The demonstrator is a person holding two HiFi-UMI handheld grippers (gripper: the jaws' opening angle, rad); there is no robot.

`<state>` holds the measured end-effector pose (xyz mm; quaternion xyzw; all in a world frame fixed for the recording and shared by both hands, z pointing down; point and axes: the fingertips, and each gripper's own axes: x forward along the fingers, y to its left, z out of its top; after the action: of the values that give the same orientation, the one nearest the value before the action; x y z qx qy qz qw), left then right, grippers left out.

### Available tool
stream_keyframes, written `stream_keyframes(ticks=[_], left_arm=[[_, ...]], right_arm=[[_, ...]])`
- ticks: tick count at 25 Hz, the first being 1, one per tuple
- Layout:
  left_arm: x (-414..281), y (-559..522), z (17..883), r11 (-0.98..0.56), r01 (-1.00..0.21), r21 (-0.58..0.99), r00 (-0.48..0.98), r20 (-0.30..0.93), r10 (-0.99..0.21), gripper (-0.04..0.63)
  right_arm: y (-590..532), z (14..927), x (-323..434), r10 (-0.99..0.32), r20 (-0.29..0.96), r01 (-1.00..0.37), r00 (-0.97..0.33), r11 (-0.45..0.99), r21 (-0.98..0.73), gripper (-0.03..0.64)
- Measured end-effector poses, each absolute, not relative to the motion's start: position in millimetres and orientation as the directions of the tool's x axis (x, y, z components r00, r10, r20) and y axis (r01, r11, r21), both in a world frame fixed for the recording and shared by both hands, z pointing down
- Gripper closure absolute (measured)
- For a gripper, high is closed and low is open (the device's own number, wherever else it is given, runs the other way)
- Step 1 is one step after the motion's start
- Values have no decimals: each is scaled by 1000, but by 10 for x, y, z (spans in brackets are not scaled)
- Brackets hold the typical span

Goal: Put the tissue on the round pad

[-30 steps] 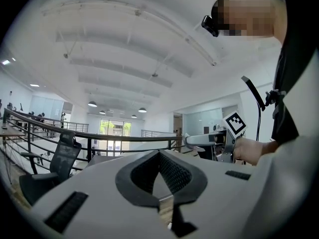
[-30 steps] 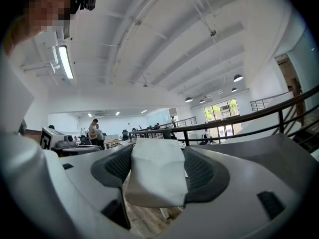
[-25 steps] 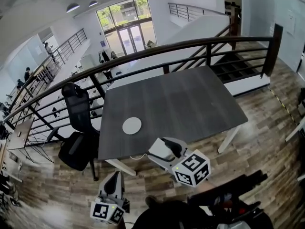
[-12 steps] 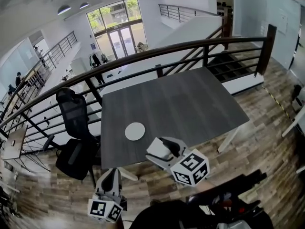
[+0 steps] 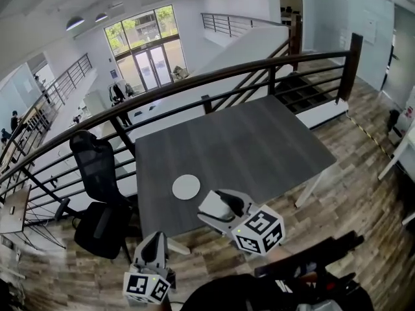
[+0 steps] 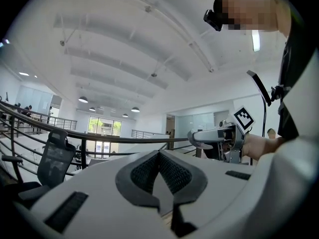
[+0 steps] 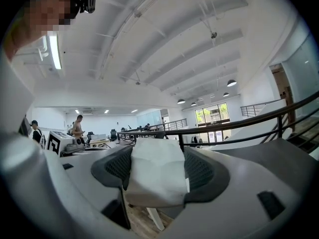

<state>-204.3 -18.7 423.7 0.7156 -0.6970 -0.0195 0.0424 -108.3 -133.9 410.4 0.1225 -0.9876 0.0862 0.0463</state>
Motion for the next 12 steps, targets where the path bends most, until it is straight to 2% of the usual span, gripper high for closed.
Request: stream_keyframes(ticks=[12], left_arm=[[-2408,-166,4231,-84,-990,110,88,37,-995,591]], right_arm=[[-1361,4035,-1449,-277,114,-293,-954,943,-158,287]])
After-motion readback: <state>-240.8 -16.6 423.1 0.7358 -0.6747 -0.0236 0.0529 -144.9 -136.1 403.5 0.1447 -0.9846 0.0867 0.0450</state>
